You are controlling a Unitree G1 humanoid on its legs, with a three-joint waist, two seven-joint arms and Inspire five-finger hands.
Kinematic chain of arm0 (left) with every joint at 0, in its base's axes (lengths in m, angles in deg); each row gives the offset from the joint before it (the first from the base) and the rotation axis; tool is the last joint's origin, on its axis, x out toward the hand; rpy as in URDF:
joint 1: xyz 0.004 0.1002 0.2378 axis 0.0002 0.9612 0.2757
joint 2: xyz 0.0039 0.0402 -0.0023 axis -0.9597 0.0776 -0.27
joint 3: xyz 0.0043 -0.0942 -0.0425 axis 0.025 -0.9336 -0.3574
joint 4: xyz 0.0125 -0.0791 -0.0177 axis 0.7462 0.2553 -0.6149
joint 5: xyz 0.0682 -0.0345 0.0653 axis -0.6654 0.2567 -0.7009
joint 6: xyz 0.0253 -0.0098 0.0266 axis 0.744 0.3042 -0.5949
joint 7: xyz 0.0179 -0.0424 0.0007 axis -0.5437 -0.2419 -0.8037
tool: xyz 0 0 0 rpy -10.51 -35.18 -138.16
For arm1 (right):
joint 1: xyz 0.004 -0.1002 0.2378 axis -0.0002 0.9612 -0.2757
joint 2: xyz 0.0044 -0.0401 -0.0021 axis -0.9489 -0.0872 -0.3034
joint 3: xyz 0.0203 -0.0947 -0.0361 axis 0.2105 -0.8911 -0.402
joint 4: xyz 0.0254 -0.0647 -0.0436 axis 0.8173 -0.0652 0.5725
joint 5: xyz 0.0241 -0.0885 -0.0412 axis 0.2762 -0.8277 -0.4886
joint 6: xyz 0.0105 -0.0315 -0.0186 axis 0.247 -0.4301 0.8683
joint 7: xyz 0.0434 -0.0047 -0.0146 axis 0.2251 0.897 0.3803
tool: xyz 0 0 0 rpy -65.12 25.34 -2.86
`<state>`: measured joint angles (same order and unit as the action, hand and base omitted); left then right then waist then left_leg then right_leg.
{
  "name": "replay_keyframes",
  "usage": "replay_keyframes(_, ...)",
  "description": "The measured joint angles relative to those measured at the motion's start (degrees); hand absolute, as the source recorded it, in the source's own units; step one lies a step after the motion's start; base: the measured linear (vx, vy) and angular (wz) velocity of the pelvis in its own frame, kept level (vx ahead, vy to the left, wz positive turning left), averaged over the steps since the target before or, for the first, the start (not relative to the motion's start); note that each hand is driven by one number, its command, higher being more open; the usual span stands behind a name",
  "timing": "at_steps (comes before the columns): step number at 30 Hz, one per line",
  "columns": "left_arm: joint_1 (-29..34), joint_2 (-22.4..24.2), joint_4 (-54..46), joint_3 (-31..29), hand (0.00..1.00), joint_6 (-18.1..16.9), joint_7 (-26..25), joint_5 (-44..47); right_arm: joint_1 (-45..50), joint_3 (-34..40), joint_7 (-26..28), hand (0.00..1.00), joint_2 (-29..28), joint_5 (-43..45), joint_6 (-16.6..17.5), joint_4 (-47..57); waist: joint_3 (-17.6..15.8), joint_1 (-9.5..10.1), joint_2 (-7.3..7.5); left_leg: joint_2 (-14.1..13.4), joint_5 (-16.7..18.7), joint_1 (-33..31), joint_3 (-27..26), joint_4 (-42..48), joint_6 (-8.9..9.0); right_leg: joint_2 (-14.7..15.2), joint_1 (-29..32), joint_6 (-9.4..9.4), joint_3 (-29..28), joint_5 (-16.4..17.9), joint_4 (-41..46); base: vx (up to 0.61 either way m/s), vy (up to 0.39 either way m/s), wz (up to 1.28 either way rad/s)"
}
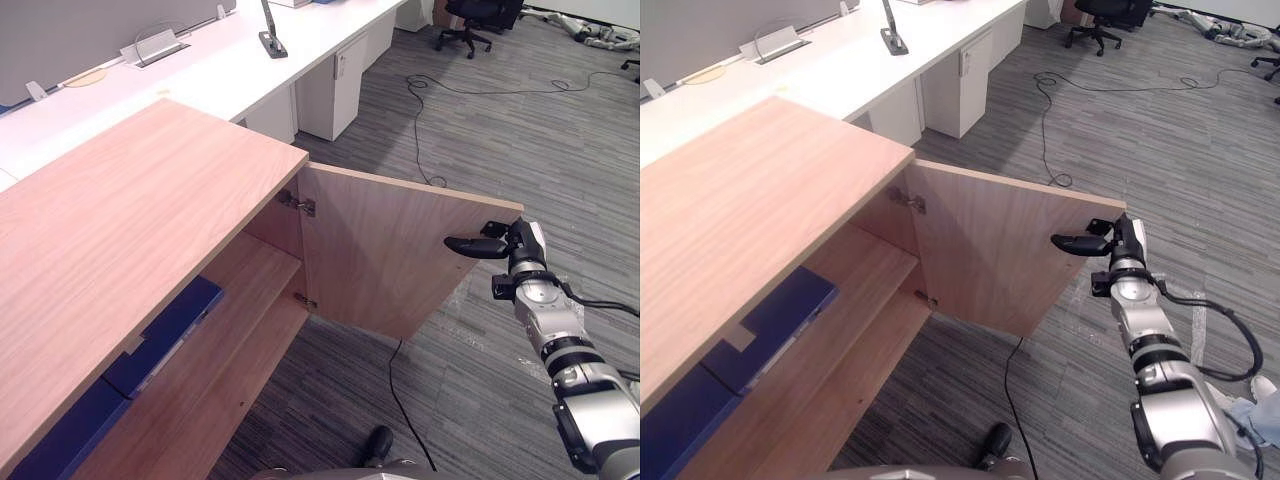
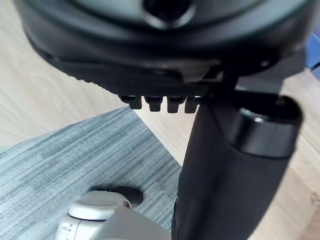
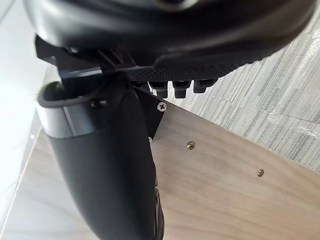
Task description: Walk over to the cabinet, pick up the folder, carry it to the office cabinet, place the folder inside the office cabinet, then close the office cabinet door
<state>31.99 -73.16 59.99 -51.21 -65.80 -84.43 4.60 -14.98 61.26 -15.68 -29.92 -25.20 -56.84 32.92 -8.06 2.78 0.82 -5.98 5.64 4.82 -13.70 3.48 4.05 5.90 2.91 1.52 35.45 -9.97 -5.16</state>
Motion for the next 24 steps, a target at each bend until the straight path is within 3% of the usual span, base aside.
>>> replay_keyframes(8, -0.49, -0.52, -0.07, 0.62, 1.00, -0.05, -0.04, 0.16, -6.51, -6.03, 3.38, 1.00, 0.40, -0.24, -0.14, -3.29, -2.09, 0.10, 0.17, -1.67, 0.24, -1.44, 1.09, 0.71, 0.77, -2.05, 1.22, 1.00, -0.65, 0.98, -0.01, -0.11, -0.043, -0.06)
replay_keyframes(13, -0.89, -1.12, -0.38, 1.07, 1.00, -0.05, 0.44, 0.03, -6.98, -17.82, 6.38, 1.00, 4.23, -1.04, -0.15, 0.68, -2.23, 0.10, -0.03, -2.90, 0.09, -1.85, 3.30, 0.89, 1.72, -4.56, 1.71, 2.69, -0.87, 2.22, 0.02, -0.01, -0.078, -0.11)
replay_keyframes(17, -1.09, -2.17, -0.41, 1.08, 1.00, -0.09, 1.13, -1.23, -5.02, -34.70, 9.27, 1.00, 15.20, -3.87, -1.12, 14.41, -1.83, -0.14, 0.37, -4.81, -0.29, -3.12, 3.05, 3.02, 2.12, -6.77, 2.20, 3.92, -1.31, 3.34, 0.10, 0.05, -0.110, -0.13)
replay_keyframes(20, -1.16, -2.79, -0.27, 0.55, 1.00, -0.04, 1.50, -2.44, -2.54, -46.49, 16.71, 1.00, 23.03, -7.84, -1.94, 27.66, -0.06, -0.19, 1.54, -5.30, -1.02, -3.88, 2.64, 3.86, 1.89, -7.69, 2.32, 4.76, -1.53, 4.39, 0.18, 0.09, -0.141, -0.06)
replay_keyframes(22, -1.17, -3.26, 0.19, -0.07, 1.00, -0.05, 1.66, -3.81, -1.21, -51.13, 22.54, 1.00, 25.40, -9.86, -1.93, 37.53, 1.16, -0.17, 2.51, -5.05, -1.44, -4.23, 2.04, 3.88, 2.34, -8.37, 2.19, 4.47, -2.05, 5.23, 0.06, 0.08, -0.109, -0.12)
replay_keyframes(23, -1.19, -3.72, 0.35, -0.25, 1.00, -0.02, 1.73, -4.60, 0.58, -52.73, 25.35, 1.00, 25.35, -10.48, -1.81, 43.43, 2.33, -0.15, 3.02, -5.18, -2.00, -5.16, 0.90, 3.77, 1.49, -9.06, 2.31, 0.65, -1.90, 7.69, 0.35, 0.08, -0.071, -0.07)
replay_keyframes(24, -1.22, -2.69, 0.39, -0.38, 1.00, -0.17, 1.96, -5.03, 1.78, -53.82, 28.19, 1.00, 25.43, -10.92, -0.91, 49.65, 3.17, 0.23, 1.65, -8.06, -0.73, -6.03, 1.21, 4.25, 1.97, -7.60, 6.48, 8.55, -4.28, 11.37, 13.26, 0.09, -0.009, 0.05)
